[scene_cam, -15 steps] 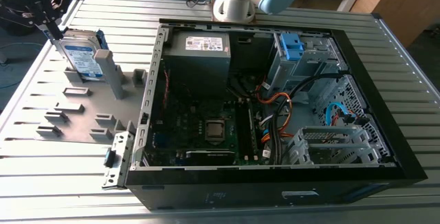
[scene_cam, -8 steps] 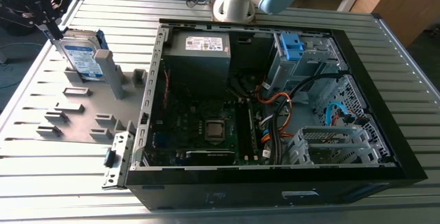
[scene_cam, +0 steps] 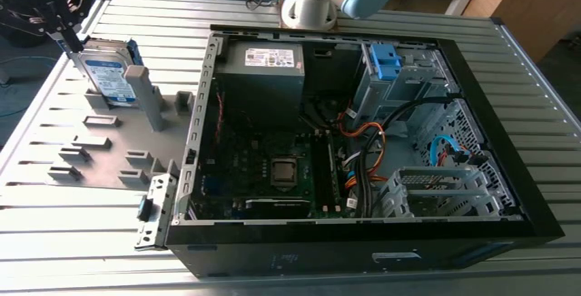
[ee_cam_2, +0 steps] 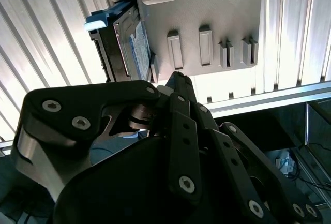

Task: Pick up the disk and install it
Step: 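Pick up the disk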

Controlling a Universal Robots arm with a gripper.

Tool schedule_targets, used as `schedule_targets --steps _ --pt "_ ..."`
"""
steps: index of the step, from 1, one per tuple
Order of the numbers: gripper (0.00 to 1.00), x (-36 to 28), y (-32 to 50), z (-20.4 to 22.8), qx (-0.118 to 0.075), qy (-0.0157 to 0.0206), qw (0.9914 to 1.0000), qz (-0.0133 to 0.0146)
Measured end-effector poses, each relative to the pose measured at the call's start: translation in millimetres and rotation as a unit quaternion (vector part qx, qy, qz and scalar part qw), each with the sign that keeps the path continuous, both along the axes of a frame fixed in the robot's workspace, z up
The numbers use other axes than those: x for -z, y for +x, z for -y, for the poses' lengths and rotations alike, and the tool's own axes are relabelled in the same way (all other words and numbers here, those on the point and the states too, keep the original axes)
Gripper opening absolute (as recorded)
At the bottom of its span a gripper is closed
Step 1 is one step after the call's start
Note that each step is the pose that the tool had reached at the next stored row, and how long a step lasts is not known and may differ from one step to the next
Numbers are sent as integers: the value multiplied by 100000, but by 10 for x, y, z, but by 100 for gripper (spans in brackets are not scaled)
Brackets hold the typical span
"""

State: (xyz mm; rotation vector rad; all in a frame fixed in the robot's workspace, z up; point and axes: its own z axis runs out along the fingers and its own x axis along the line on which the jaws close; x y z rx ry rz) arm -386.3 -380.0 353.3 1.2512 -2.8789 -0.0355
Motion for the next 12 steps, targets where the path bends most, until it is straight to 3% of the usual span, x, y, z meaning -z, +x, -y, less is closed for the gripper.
schedule_targets --steps 12 --pt "11 0 0 0 -1004 1 99995 2"
